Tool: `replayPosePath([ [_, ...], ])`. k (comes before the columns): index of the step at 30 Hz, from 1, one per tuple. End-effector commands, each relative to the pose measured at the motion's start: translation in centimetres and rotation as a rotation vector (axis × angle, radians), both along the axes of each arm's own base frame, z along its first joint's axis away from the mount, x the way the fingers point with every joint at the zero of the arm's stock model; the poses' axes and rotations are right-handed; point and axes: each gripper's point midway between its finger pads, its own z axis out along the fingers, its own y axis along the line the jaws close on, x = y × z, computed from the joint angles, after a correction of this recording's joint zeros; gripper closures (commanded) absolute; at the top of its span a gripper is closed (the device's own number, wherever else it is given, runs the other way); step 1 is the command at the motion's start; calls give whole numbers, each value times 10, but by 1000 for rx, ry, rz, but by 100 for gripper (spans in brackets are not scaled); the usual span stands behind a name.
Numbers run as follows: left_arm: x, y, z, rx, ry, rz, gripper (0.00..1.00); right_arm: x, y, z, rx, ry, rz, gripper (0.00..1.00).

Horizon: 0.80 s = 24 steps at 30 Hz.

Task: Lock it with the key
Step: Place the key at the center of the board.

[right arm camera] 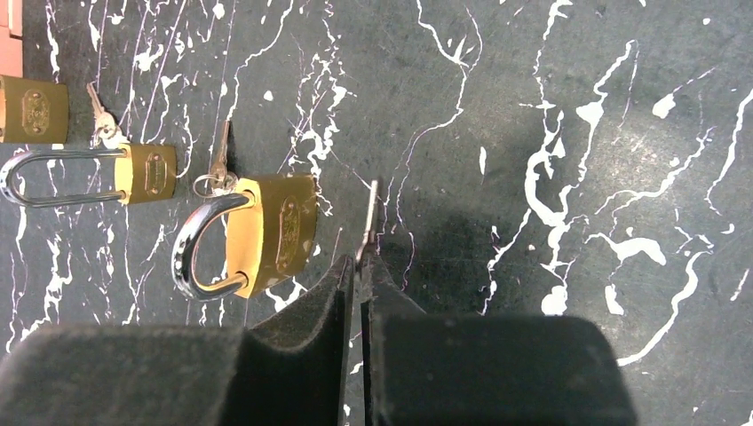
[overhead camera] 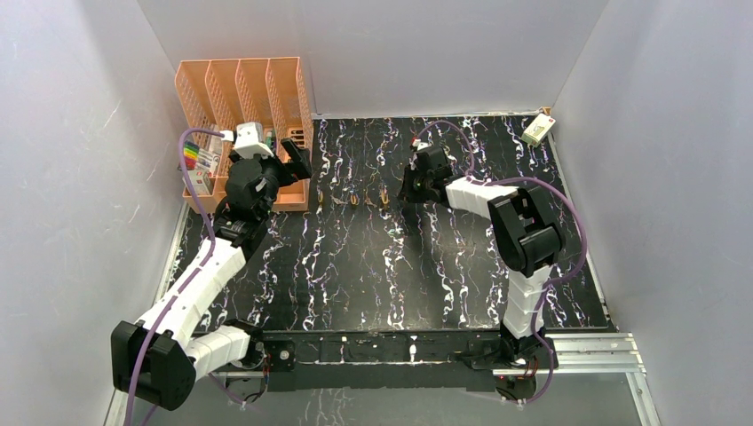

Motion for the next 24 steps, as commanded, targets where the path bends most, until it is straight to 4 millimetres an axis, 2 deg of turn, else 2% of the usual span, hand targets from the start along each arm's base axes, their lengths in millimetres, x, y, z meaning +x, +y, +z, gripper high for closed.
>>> replayPosePath([
  [1,-4,3,9,4,-25,-6,2,15,3,4,9,-22,-6,84],
  [7,-4,2,9,8,-23,-9,2,14,4,3,15,-13,-6,80],
  [11,-3,2,8,14,-19,-8,2,15,0,14,4,-36,-11,75],
  [15,-4,2,8,15,-19,-12,2,17,-15,32,-18,-69,-40,68],
  [20,-3,1,5,12,-8,-15,2,19,-37,66,-24,-143,-93,45],
  [22,-2,-1,3,7,-3,-22,2,18,-45,88,-16,-192,-106,35],
  [23,-1,-1,0,4,6,-18,2,18,-49,96,-17,-215,-111,20],
  [24,-1,0,-2,1,13,-11,2,17,-53,105,-16,-242,-115,10],
])
